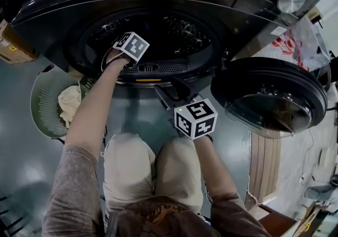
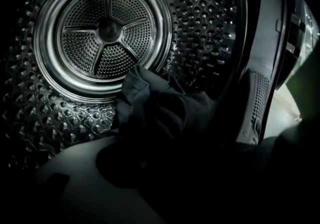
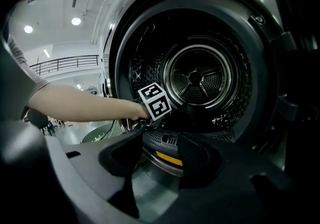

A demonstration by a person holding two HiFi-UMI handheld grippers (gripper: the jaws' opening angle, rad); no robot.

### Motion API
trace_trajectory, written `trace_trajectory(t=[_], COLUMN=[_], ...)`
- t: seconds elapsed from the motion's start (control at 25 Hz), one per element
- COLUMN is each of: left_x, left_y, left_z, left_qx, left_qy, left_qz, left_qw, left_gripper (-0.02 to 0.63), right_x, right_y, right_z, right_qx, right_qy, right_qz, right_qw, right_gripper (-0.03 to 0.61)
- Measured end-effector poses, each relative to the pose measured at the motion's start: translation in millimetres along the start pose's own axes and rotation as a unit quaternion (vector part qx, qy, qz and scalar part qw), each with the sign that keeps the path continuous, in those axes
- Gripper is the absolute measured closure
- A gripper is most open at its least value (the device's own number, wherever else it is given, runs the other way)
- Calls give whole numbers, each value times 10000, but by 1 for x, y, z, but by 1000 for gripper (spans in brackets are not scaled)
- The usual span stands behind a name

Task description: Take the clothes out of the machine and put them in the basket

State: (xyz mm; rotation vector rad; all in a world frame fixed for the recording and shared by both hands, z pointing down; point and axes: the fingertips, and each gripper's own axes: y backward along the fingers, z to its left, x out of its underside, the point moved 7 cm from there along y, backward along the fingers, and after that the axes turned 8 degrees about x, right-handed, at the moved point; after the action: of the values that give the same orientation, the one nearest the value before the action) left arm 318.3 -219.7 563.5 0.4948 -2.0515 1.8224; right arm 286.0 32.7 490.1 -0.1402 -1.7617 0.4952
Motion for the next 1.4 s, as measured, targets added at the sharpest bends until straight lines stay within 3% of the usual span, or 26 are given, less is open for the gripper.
trace_trajectory(t=[0.2,0.48,0.56,0.68,0.88,1.12,1.4], left_x=[2,2,2,-2,-1,1,6], left_y=[-1,1,5,20,45,82,138], left_z=[-3,-5,-5,-4,-14,-33,-51], left_qx=[-113,-231,-233,-66,144,257,364], left_qy=[-410,-727,-673,-282,93,118,151], left_qz=[154,78,-120,-577,-1234,-1748,-2475], left_qw=[9990,9971,9974,9979,9922,9842,9681], left_gripper=[481,543,546,549,551,551,551], right_x=[6,12,13,14,13,14,18], right_y=[0,0,2,4,10,16,19], right_z=[-2,-3,-3,-5,-9,-12,-9], right_qx=[22,48,73,77,43,-9,-179], right_qy=[-70,-143,-156,-172,-176,-282,-377], right_qz=[67,109,117,108,89,60,90], right_qw=[10000,9998,9998,9998,9998,9996,9991], right_gripper=[353,359,359,359,343,341,309])
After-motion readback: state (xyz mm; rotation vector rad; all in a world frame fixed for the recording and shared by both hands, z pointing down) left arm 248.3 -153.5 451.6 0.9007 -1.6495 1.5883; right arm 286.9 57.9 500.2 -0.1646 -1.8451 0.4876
